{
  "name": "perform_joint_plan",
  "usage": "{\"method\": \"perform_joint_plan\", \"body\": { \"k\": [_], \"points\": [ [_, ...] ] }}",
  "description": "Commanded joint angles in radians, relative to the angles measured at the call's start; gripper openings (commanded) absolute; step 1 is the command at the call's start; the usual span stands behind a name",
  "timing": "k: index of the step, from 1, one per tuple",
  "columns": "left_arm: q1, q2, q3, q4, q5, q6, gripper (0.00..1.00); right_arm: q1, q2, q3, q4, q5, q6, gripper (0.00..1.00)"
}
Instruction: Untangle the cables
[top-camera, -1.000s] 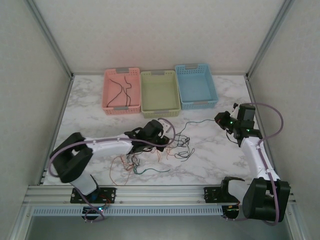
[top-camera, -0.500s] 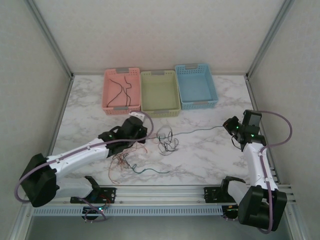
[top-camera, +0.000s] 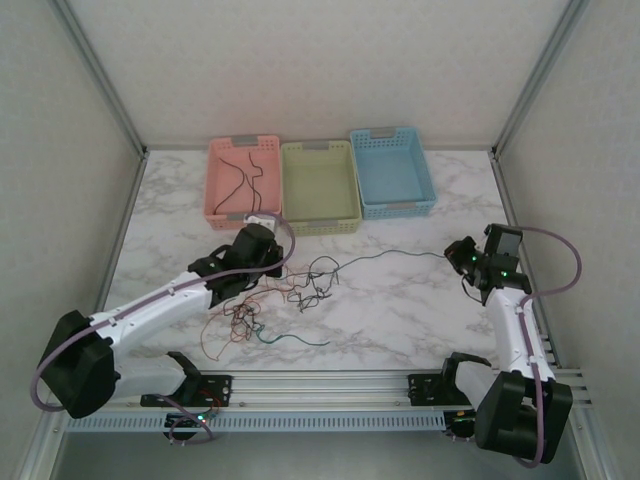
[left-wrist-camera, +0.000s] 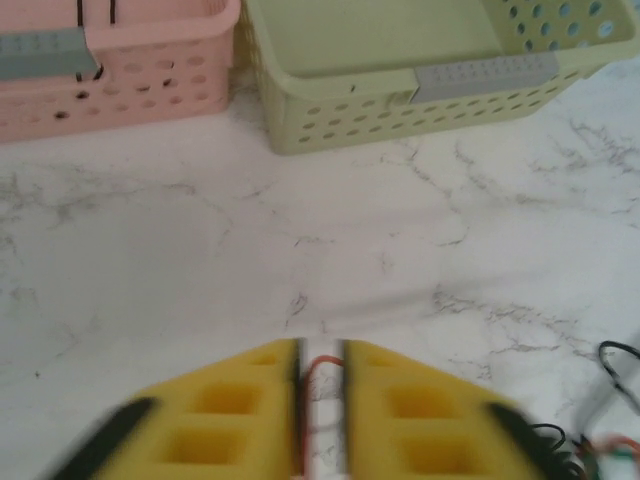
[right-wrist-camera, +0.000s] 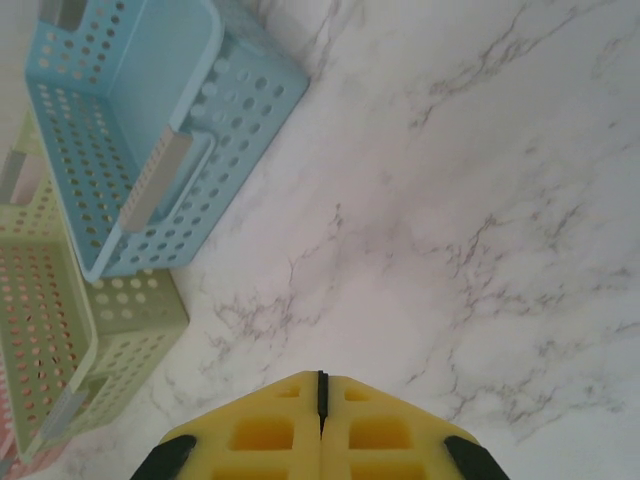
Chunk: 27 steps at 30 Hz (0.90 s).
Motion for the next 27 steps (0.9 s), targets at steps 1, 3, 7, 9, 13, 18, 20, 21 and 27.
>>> {"method": "perform_joint_plan", "body": {
  "k": [1,3,7,9,13,18,20,21,27],
  "points": [
    [0.016,0.02,0.028,-0.07,0.054,-0.01,0.51,-0.015,-0.002,0.007,0.038,0.03,-0.012,0.0],
    [0.016,0.016,0.019,-0.075,0.059,-0.023,0.65,-0.016,-0.004,0.012,0.036,0.034,-0.011,0.0],
    [0.015,-0.014,-0.006,-0.08,0.105,-0.033,0.74,-0.016,0.003,0.027,0.031,0.019,-0.007,0.0],
    [0.005,-0.026,-0.024,-0.071,0.138,-0.032,0.75,-0.016,0.0,0.038,0.025,-0.002,-0.007,0.0],
    [-0.021,-0.022,-0.067,-0.036,0.166,-0.041,0.77,-0.016,-0.042,0.084,-0.01,-0.031,-0.001,0.0],
    [-0.091,0.057,-0.087,0.042,0.189,-0.038,0.82,0.023,-0.083,0.228,-0.149,0.026,-0.09,0.0],
    [-0.143,0.117,-0.067,0.058,0.159,-0.019,0.82,0.06,-0.089,0.284,-0.214,0.074,-0.13,0.0],
    [-0.161,0.145,-0.057,0.065,0.135,-0.014,0.82,0.071,-0.095,0.295,-0.224,0.076,-0.133,0.0],
    [-0.187,0.336,-0.014,0.21,0.168,-0.008,0.84,0.104,-0.115,0.305,-0.229,0.081,-0.121,0.0]
  ]
}}
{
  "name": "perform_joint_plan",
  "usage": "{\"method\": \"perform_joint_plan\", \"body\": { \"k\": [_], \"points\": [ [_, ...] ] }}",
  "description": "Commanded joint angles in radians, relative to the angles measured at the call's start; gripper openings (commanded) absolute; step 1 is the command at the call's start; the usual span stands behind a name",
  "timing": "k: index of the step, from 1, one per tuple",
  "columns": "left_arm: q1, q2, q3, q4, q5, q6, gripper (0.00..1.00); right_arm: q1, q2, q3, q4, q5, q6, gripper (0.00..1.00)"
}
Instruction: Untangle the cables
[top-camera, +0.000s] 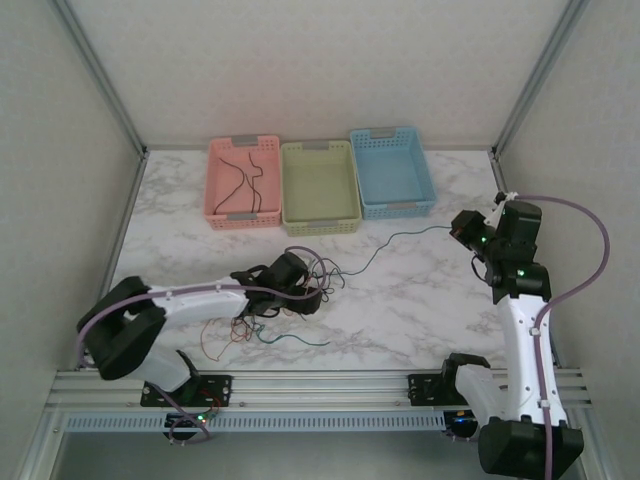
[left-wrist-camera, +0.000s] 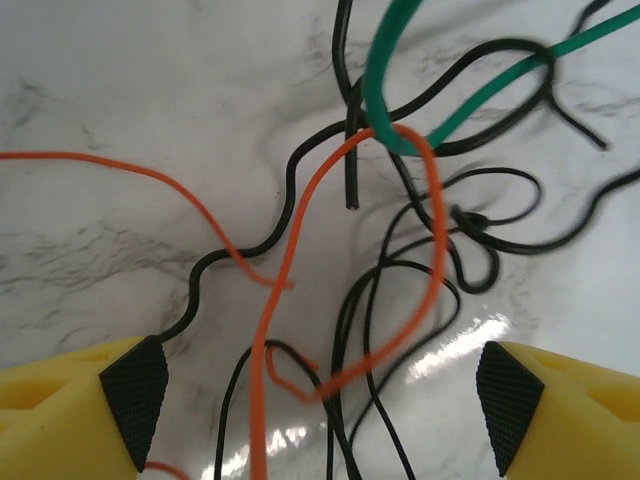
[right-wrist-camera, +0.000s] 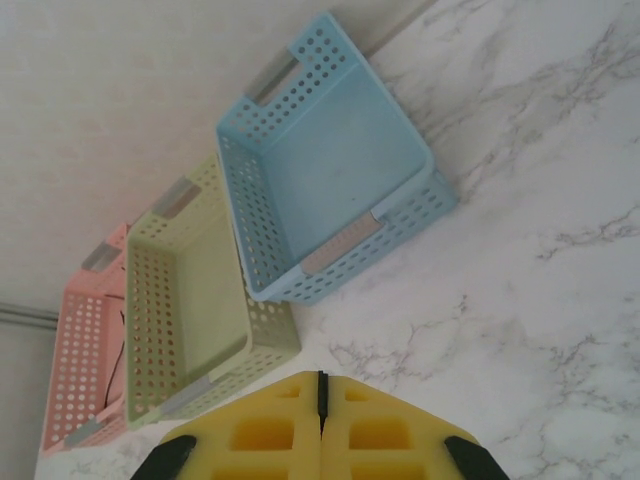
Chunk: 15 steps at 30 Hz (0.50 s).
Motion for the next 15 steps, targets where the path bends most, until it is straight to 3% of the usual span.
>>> {"method": "perform_joint_plan", "body": {
  "k": [1,3,9,11,15],
  "points": [
    [-0.017,0.087,0.06,0.127,0.023,0.014,0.84,0.006,0.001,0.017,-0.06,0.048,-0.031,0.0],
    [-0.03,0.14,0.083,0.163,0.028,0.012,0.84,0.008,-0.001,0.015,-0.072,0.094,-0.045,0.0],
    [-0.052,0.284,0.189,0.15,-0.134,-0.006,0.82,0.009,-0.006,-0.017,-0.072,0.123,-0.061,0.0],
    [-0.052,0.332,0.217,0.132,-0.145,0.005,0.77,0.009,-0.006,-0.02,-0.074,0.127,-0.062,0.0],
    [-0.055,0.376,0.241,0.084,-0.153,0.021,0.54,0.009,-0.006,-0.018,-0.079,0.149,-0.069,0.0]
  ]
}}
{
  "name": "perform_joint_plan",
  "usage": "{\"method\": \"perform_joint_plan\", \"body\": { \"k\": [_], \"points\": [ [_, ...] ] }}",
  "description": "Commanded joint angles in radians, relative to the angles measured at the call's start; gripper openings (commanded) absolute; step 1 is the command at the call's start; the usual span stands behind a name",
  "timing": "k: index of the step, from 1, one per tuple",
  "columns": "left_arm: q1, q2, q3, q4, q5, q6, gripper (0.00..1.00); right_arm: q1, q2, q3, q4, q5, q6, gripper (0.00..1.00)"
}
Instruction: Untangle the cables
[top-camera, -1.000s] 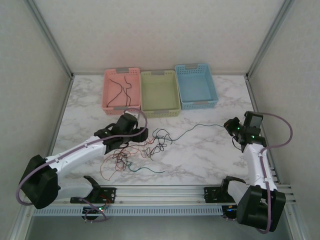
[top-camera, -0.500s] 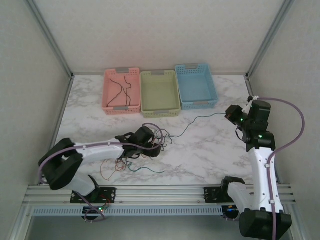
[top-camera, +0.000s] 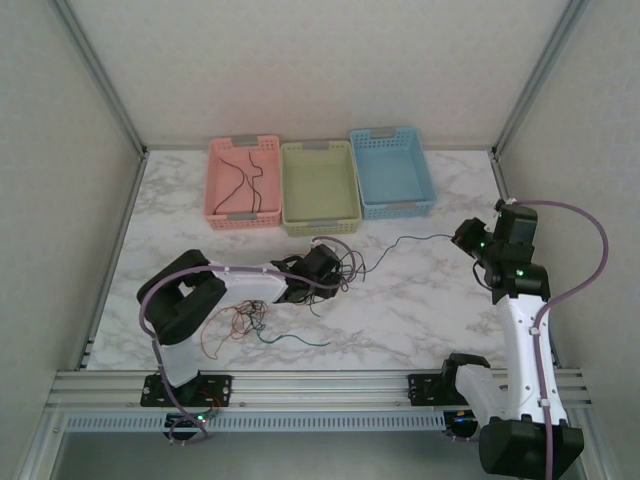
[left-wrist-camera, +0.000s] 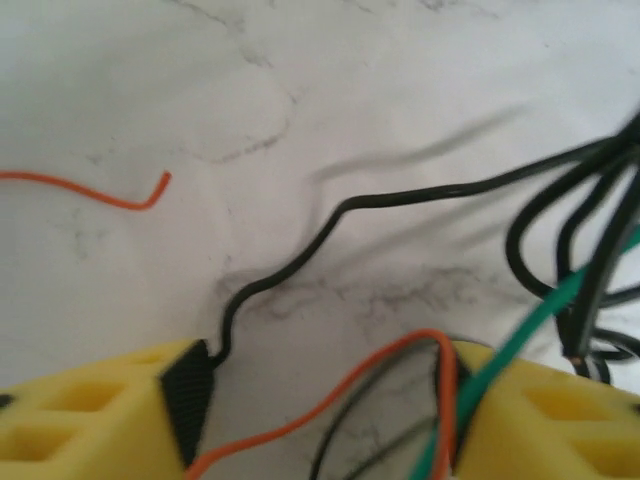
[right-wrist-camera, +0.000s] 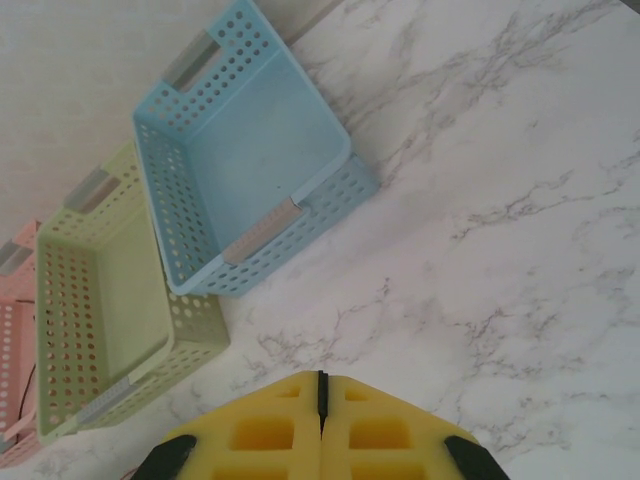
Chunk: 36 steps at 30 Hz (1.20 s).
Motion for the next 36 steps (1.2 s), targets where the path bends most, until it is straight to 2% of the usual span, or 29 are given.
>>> {"method": "perform_joint_plan", "body": {
  "k": [1,5,8,10,12,13,21,27,32,33,36],
  "points": [
    [-0.007,0.051,-0.004,-0.029,-0.004,0.005,0.5,0.007,-0.008,-0.007,-0.007,0.041,-0.022,0.0],
    [-0.007,-0.012,-0.048,-0.07,-0.052,0.01,0.42,0.007,-0.001,0.005,-0.025,0.1,-0.024,0.0],
    [-0.007,-0.078,-0.068,-0.15,-0.113,0.017,0.28,0.005,0.008,0.013,-0.036,0.159,-0.022,0.0],
    [-0.006,-0.138,-0.083,-0.202,-0.162,0.014,0.11,0.005,0.013,0.019,-0.036,0.202,-0.02,0.0],
    [0.002,-0.206,-0.1,-0.245,-0.194,0.006,0.02,0.005,0.026,0.025,-0.034,0.245,-0.022,0.0],
    [0.01,-0.244,-0.108,-0.267,-0.209,0.001,0.0,0.004,0.037,0.032,-0.037,0.271,-0.023,0.0],
    [0.146,-0.546,-0.159,-0.385,-0.25,-0.029,0.0,0.002,0.113,0.11,-0.088,0.462,-0.078,0.0],
    [0.29,-0.716,-0.152,-0.476,-0.272,-0.08,0.0,0.002,0.164,0.14,-0.129,0.512,-0.087,0.0],
    [0.383,-0.798,-0.158,-0.515,-0.269,-0.111,0.0,0.002,0.192,0.148,-0.139,0.551,-0.085,0.0],
    [0.395,-0.807,-0.164,-0.508,-0.245,-0.113,0.0,0.002,0.195,0.151,-0.138,0.542,-0.081,0.0],
    [0.401,-0.815,-0.188,-0.446,-0.133,-0.101,0.0,0.004,0.188,0.142,-0.1,0.413,-0.068,0.0]
  ]
}}
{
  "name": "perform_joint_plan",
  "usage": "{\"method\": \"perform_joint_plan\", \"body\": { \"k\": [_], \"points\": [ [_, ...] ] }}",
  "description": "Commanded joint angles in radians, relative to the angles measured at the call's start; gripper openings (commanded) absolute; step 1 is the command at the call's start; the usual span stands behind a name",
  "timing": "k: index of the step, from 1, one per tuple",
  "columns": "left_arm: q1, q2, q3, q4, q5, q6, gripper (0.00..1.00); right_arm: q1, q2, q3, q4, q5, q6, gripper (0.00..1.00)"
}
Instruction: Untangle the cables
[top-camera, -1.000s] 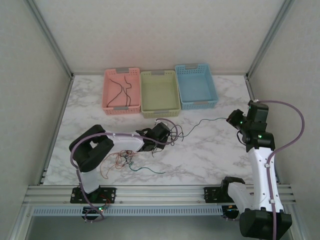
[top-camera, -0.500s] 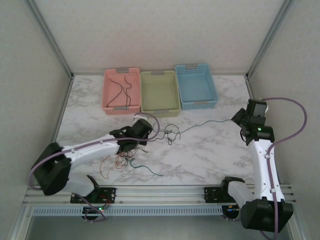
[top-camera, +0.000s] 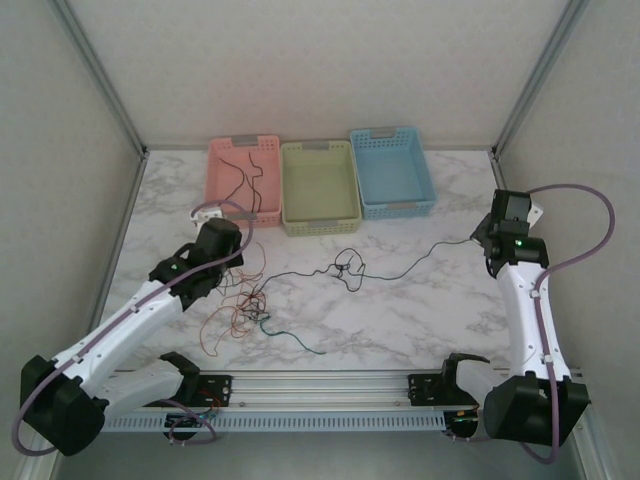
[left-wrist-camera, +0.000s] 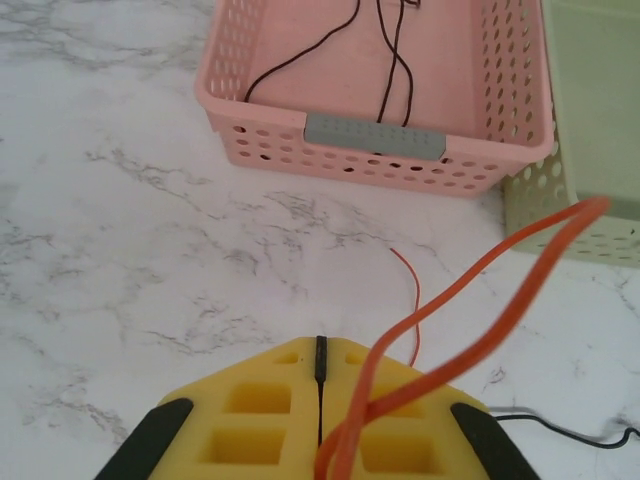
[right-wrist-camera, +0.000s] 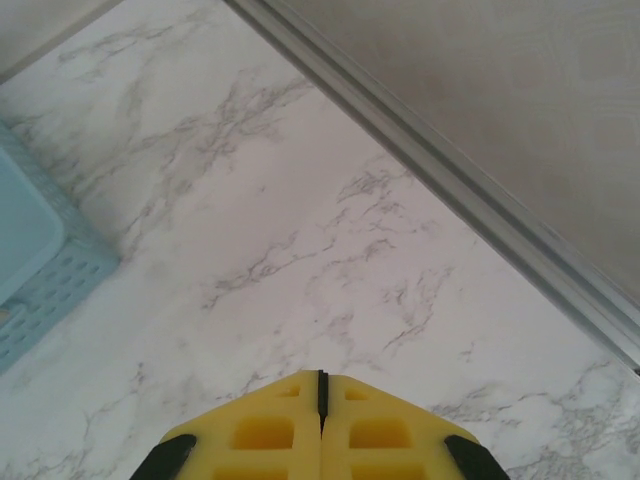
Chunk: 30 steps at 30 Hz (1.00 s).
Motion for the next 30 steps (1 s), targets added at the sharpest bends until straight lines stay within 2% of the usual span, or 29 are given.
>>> {"method": "perform_joint_plan", "body": {
  "k": [1,4,8,10,12,13,16,20,22,26,30],
  "points": [
    [0.008,-0.012,-0.038,0.029,0.127,-0.017,0.0,0.004,-0.002,0.027,0.024,-0.105,0.0,0.0],
    [0.005,0.009,-0.045,0.073,0.237,-0.007,0.0,0.007,-0.022,0.025,0.065,-0.246,0.006,0.0],
    [-0.024,0.036,-0.041,0.12,0.333,0.019,0.0,0.01,-0.072,0.038,0.153,-0.506,0.028,0.0],
    [-0.045,0.053,-0.035,0.137,0.356,0.025,0.12,0.016,-0.097,0.057,0.196,-0.629,0.048,0.0],
    [-0.074,0.075,-0.023,0.147,0.357,0.033,0.36,0.034,-0.131,0.081,0.245,-0.718,0.063,0.0],
    [-0.086,0.086,-0.018,0.15,0.355,0.04,0.45,0.05,-0.149,0.096,0.263,-0.736,0.058,0.0],
    [-0.115,0.109,-0.006,0.155,0.339,0.047,0.56,0.104,-0.204,0.151,0.303,-0.745,0.014,0.0],
    [-0.129,0.129,0.002,0.167,0.345,0.05,0.64,0.156,-0.266,0.188,0.387,-0.789,-0.033,0.0],
    [-0.132,0.139,0.0,0.171,0.337,0.049,0.68,0.172,-0.274,0.212,0.385,-0.77,-0.052,0.0],
    [-0.133,0.15,-0.024,0.187,0.338,0.04,0.73,0.191,-0.285,0.25,0.344,-0.677,-0.1,0.0],
    [-0.133,0.15,-0.039,0.195,0.353,0.033,0.74,0.199,-0.259,0.302,0.253,-0.477,-0.157,0.0]
  ]
}}
